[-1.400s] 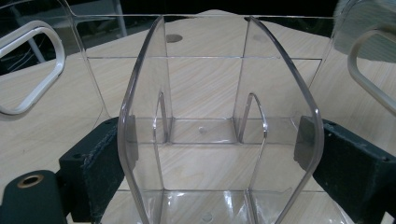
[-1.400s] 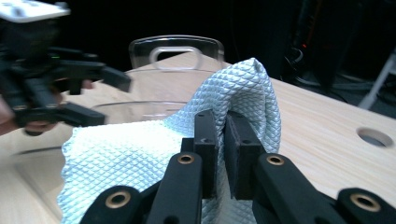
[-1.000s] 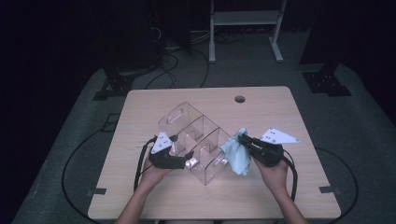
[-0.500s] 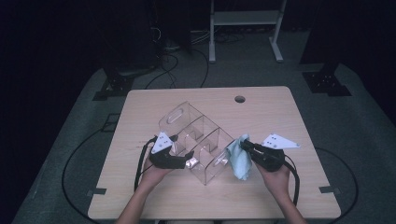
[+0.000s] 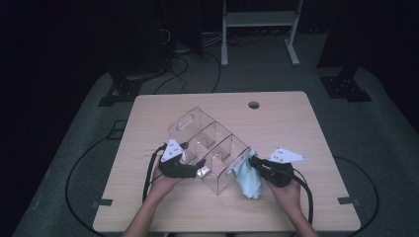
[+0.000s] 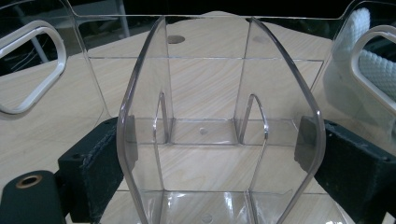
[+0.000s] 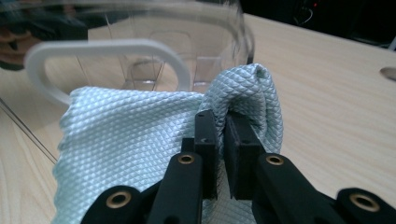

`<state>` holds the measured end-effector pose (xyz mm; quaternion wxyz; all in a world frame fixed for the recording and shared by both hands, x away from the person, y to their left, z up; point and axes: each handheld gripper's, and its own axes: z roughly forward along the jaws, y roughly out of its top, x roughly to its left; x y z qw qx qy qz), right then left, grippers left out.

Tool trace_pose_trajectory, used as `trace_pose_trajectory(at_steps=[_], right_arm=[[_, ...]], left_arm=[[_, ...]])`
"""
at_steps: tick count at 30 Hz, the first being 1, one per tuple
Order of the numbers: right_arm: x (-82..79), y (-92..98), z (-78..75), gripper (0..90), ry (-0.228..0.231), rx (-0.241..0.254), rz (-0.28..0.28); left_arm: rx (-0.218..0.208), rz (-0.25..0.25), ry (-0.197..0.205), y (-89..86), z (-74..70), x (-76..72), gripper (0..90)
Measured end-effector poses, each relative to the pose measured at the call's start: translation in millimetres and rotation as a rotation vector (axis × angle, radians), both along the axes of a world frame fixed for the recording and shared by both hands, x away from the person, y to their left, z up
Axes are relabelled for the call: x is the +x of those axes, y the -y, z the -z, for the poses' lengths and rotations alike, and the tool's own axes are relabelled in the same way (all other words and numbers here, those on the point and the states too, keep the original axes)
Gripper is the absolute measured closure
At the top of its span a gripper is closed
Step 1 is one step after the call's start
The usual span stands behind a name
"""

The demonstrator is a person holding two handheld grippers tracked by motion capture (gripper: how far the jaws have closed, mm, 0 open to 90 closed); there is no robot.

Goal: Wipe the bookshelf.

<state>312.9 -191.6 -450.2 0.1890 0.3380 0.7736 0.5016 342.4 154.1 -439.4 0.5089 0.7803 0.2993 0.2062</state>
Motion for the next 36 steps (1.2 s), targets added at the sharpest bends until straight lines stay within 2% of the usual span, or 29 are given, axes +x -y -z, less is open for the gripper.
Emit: trace_pose_trajectory(at_steps=[2, 7, 10, 12, 17, 19, 22, 24, 28, 30, 32, 36], right_arm=[[1.3, -2.6, 7.3, 83.7, -0.014, -0.009, -0.003], [5.5, -11.2, 28.7, 83.6, -0.081, -0.058, -0.020], [6.4, -16.3, 36.9, 83.5, -0.112, -0.089, -0.033], [5.5, -18.8, 39.0, 83.4, -0.119, -0.092, -0.038], [-5.3, -34.8, 37.9, 83.5, -0.121, -0.094, -0.101], [-13.0, -45.9, 36.4, 83.5, -0.128, -0.086, -0.149], [-22.5, -60.8, 34.2, 83.5, -0.110, -0.106, -0.207], [-20.0, -59.8, 34.2, 83.7, -0.110, -0.103, -0.207], [-9.5, -48.8, 34.1, 83.7, -0.108, -0.095, -0.142], [-8.7, -47.6, 34.7, 83.6, -0.112, -0.089, -0.137], [-12.6, -51.6, 35.0, 83.6, -0.111, -0.092, -0.162], [-29.9, -73.7, 35.3, 83.6, -0.102, -0.116, -0.262]], left_arm=[[-0.001, -0.002, 0.000, -0.1, 0.1, 0.2, 9.0], [-0.003, -0.009, 0.000, -0.9, 0.1, 0.9, 9.0], [-0.004, -0.013, 0.001, -1.3, 0.2, 1.2, 9.0], [-0.007, -0.017, 0.001, -1.0, 0.4, 1.3, 9.0], [-0.007, -0.031, 0.002, -0.9, 0.6, 2.9, 9.0], [-0.011, -0.036, 0.004, -1.7, 1.0, 3.8, 9.0], [-0.011, -0.040, 0.002, -4.1, 0.8, 4.2, 9.1], [-0.011, -0.042, 0.001, -5.1, 0.9, 4.1, 9.1], [-0.010, -0.043, 0.003, -4.8, 0.9, 4.1, 9.1], [-0.011, -0.046, 0.003, -3.6, 0.7, 4.2, 9.0], [-0.008, -0.047, 0.004, -3.6, 0.7, 4.5, 9.0], [-0.006, -0.050, 0.003, -3.0, 0.6, 4.6, 9.0]])
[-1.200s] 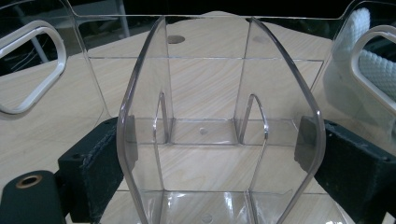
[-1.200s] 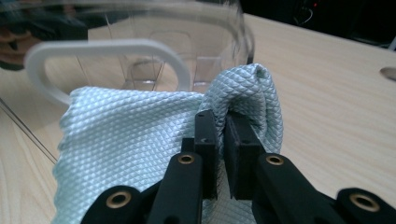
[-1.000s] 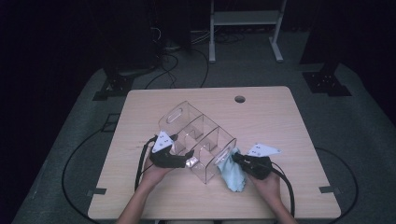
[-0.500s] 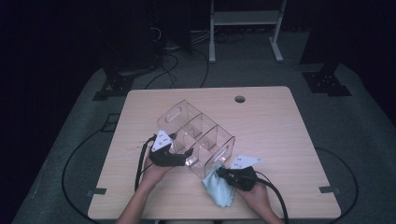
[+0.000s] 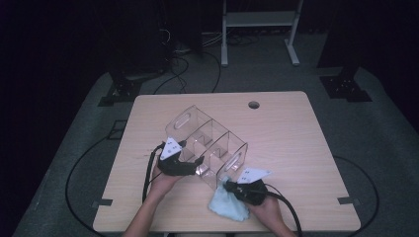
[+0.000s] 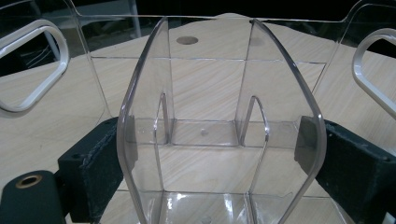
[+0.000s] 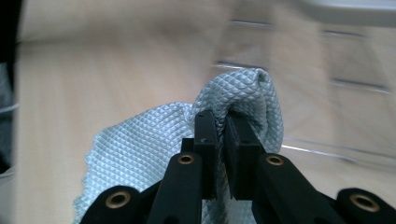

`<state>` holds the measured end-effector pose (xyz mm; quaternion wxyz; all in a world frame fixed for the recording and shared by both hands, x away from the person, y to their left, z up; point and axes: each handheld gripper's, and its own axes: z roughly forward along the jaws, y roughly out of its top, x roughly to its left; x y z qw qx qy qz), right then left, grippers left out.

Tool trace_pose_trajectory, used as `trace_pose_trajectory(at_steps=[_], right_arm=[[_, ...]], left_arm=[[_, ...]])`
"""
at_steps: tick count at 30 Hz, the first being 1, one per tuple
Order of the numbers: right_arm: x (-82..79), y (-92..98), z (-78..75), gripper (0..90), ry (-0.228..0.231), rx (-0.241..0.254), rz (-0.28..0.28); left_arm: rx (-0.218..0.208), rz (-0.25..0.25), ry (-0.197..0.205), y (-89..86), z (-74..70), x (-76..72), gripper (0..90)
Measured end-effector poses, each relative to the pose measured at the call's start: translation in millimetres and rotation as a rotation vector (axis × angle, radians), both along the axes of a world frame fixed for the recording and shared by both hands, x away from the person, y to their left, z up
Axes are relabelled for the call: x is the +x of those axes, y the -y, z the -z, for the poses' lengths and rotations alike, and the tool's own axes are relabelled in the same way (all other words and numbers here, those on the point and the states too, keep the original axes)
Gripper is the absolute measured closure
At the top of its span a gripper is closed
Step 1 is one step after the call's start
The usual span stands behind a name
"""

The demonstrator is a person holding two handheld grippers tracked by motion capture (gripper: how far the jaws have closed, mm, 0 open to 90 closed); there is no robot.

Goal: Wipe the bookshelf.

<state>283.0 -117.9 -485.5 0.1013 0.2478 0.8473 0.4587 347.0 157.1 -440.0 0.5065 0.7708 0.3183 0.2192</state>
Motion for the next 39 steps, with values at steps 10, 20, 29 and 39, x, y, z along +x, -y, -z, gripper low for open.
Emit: trace_pose_trajectory(at_steps=[10, 20, 29, 39], right_arm=[[11.1, 7.3, 1.9, 83.7, 0.010, -0.017, 0.070], [-5.0, -6.9, -4.6, 83.7, 0.033, 0.004, 0.009], [-10.2, 3.5, -41.2, 83.8, 0.118, 0.113, 0.036], [-14.7, 2.0, -51.8, 83.7, 0.152, 0.129, 0.022]], left_arm=[[-0.006, -0.010, -0.003, 0.2, 0.3, 0.8, 9.0], [-0.009, -0.013, -0.006, -0.3, 0.5, 0.6, 9.1], [-0.003, -0.016, -0.002, 1.7, 0.2, 0.1, 9.0], [0.001, -0.012, -0.004, 1.3, -0.1, -0.3, 9.2]])
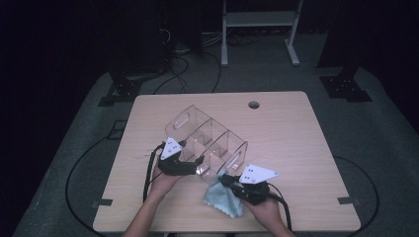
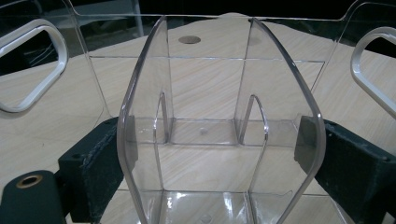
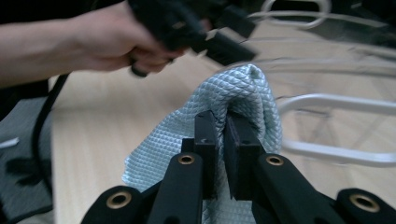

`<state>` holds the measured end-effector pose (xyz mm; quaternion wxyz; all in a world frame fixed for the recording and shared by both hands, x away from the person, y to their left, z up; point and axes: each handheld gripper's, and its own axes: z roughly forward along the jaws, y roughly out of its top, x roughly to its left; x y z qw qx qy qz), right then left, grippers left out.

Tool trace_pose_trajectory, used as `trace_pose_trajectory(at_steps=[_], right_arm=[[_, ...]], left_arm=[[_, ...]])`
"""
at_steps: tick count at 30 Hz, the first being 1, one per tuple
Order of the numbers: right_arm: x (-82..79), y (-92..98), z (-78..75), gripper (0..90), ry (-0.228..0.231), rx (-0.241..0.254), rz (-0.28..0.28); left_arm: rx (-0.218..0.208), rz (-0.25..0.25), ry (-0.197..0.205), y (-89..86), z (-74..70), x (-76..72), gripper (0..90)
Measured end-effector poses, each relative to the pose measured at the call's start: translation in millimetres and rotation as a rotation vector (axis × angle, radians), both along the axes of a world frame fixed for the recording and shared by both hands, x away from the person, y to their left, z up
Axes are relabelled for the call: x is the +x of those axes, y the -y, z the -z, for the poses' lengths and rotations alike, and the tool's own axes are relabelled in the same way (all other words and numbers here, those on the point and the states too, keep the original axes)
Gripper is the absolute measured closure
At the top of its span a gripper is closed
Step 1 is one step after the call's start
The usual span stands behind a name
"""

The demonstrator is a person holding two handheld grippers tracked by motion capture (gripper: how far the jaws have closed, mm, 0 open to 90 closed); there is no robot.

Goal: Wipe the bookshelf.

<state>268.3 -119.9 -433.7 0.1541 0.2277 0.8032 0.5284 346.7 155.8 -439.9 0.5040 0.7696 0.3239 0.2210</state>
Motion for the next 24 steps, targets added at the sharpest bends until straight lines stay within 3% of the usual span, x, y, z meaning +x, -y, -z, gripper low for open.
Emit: trace_pose_trajectory(at_steps=[3, 9, 13, 21, 24], right_arm=[[4.6, 8.3, -2.3, 83.7, -0.014, 0.026, 0.027], [-1.2, -1.5, 0.0, 83.7, 0.000, -0.005, -0.008], [5.2, 9.3, -2.6, 83.8, -0.015, 0.022, 0.032], [-2.3, 0.1, -2.2, 83.8, -0.003, 0.015, 0.003], [0.5, 5.5, -3.3, 83.8, 0.008, 0.012, 0.027]], left_arm=[[-0.001, -0.002, 0.002, 1.6, -0.1, -0.2, 9.1], [-0.001, 0.000, -0.003, 0.0, 0.2, -0.2, 9.2], [-0.004, -0.002, 0.002, 2.2, 0.2, -0.6, 9.1], [-0.002, 0.004, -0.003, 0.1, 0.0, -0.5, 9.2], [0.001, 0.005, 0.001, 0.9, -0.3, -0.7, 9.2]])
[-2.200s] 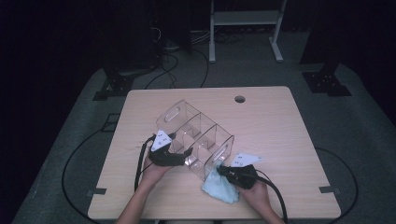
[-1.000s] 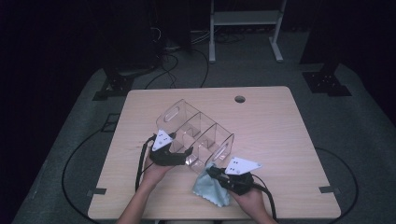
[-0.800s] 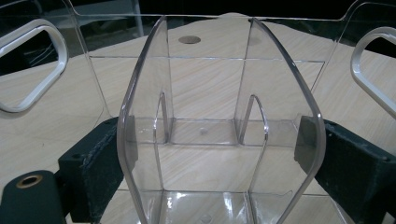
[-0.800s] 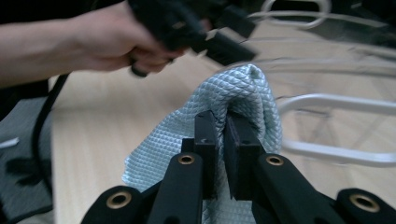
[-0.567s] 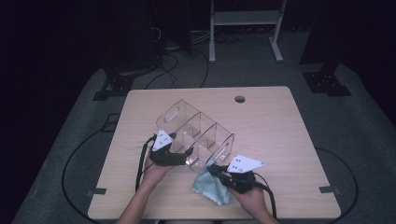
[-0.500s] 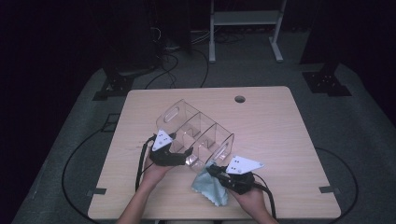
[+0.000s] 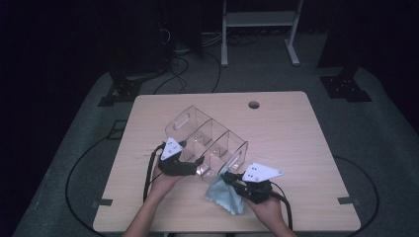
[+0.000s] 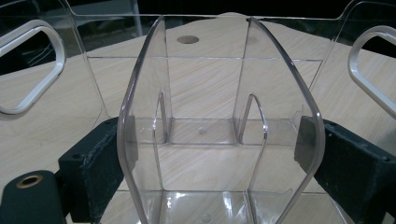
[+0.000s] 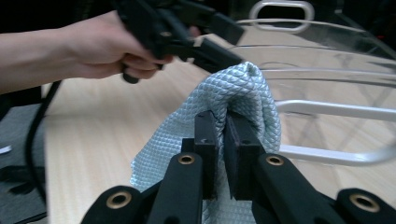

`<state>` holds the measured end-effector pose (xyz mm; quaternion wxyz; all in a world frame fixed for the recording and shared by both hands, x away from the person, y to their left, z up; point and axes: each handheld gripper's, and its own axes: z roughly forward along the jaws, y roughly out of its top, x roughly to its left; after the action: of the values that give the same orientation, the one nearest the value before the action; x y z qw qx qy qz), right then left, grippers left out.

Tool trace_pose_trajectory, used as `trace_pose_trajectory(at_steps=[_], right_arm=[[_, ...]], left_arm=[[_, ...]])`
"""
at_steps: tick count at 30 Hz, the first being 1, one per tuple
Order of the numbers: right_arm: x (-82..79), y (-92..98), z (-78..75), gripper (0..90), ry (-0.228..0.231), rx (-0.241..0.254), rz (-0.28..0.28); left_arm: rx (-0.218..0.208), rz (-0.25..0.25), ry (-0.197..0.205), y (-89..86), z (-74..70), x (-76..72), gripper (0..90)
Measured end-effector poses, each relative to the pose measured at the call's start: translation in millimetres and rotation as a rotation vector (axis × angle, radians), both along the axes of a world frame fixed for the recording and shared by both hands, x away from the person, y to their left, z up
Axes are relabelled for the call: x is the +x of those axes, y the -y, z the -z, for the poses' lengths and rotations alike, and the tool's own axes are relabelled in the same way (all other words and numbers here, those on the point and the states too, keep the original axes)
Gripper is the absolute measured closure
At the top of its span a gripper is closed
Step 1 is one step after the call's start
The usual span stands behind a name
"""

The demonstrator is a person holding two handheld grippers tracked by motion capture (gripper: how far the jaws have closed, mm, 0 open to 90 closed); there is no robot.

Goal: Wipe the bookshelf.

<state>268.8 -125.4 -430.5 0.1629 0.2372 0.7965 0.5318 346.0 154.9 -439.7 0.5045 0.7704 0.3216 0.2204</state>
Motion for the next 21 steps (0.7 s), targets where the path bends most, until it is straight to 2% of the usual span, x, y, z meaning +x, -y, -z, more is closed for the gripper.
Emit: trace_pose_trajectory(at_steps=[3, 6, 7, 11, 13, 17, 21], right_arm=[[4.9, 8.0, -0.3, 83.8, -0.017, 0.017, 0.019], [2.9, 6.0, 0.2, 83.7, -0.010, 0.013, 0.022], [-1.7, -0.6, 0.1, 83.7, -0.001, 0.009, -0.003], [-3.2, -3.8, -0.3, 83.8, 0.002, 0.006, -0.015], [-1.5, 0.1, -1.1, 83.8, 0.009, 0.010, 0.001], [5.4, 11.5, -3.0, 83.8, -0.008, 0.031, 0.028], [2.0, 7.7, -2.2, 83.7, -0.002, 0.030, 0.023]], left_arm=[[-0.003, -0.003, 0.000, 1.2, 0.2, -0.4, 9.2], [-0.003, -0.004, 0.000, 1.5, 0.0, -0.3, 9.1], [0.000, -0.001, -0.001, 0.8, 0.1, -0.3, 9.1], [-0.005, 0.001, -0.004, -0.5, 0.4, -0.4, 9.2], [-0.003, 0.003, -0.002, -0.3, 0.1, -0.6, 9.2], [-0.003, 0.002, 0.000, 0.9, 0.1, -0.6, 9.2], [-0.005, 0.001, -0.001, 1.0, 0.0, -0.6, 9.2]])
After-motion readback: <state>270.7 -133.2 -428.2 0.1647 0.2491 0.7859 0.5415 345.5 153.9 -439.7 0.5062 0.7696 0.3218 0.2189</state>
